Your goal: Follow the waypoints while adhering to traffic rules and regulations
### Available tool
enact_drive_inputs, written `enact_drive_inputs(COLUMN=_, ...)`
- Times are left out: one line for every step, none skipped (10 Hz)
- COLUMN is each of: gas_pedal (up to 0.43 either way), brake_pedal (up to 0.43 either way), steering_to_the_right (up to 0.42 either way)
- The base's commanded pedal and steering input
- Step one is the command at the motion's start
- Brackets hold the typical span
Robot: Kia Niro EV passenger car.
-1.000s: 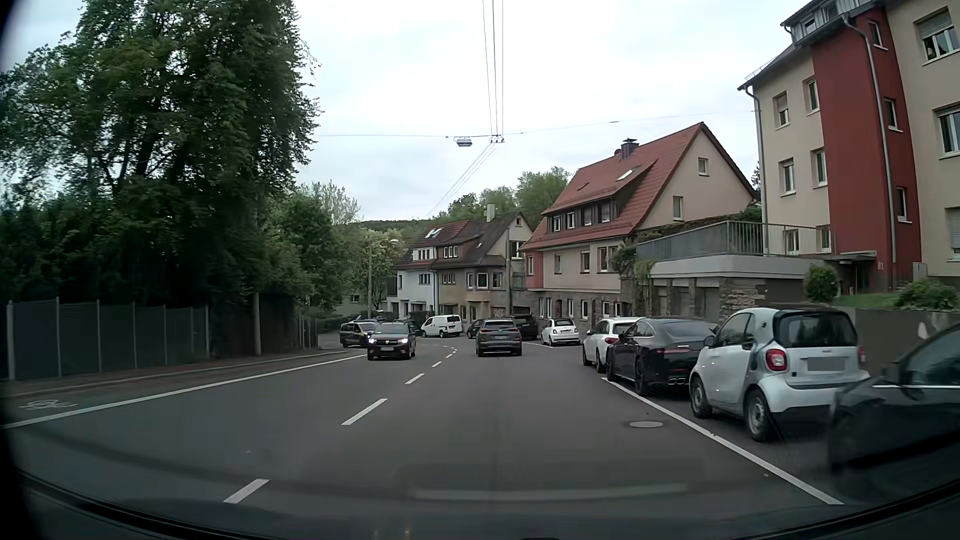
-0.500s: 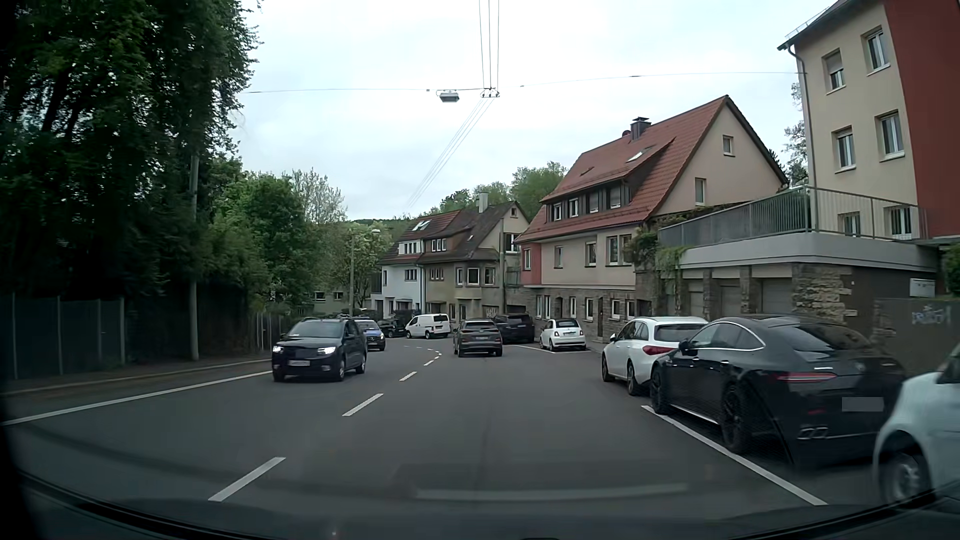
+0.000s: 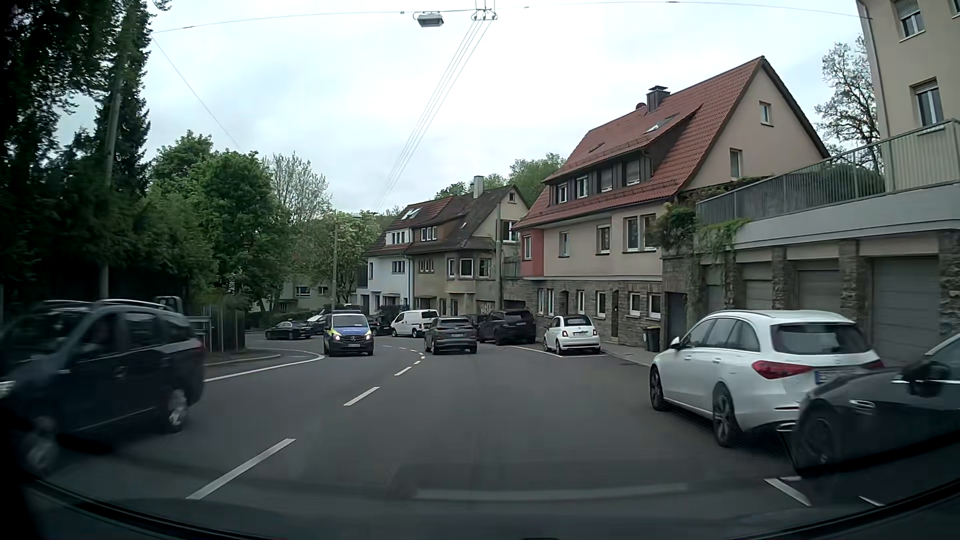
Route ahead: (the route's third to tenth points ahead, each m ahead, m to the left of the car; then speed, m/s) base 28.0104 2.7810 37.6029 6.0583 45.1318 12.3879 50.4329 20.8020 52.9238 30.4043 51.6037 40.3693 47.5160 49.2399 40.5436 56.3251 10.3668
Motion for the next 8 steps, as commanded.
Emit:
enact_drive_inputs(gas_pedal=0.000, brake_pedal=0.000, steering_to_the_right=0.000)
enact_drive_inputs(gas_pedal=0.000, brake_pedal=0.000, steering_to_the_right=-0.001)
enact_drive_inputs(gas_pedal=0.000, brake_pedal=0.018, steering_to_the_right=-0.004)
enact_drive_inputs(gas_pedal=0.000, brake_pedal=0.055, steering_to_the_right=-0.004)
enact_drive_inputs(gas_pedal=0.000, brake_pedal=0.079, steering_to_the_right=-0.004)
enact_drive_inputs(gas_pedal=0.000, brake_pedal=0.104, steering_to_the_right=-0.005)
enact_drive_inputs(gas_pedal=0.000, brake_pedal=0.110, steering_to_the_right=-0.005)
enact_drive_inputs(gas_pedal=0.000, brake_pedal=0.122, steering_to_the_right=-0.006)
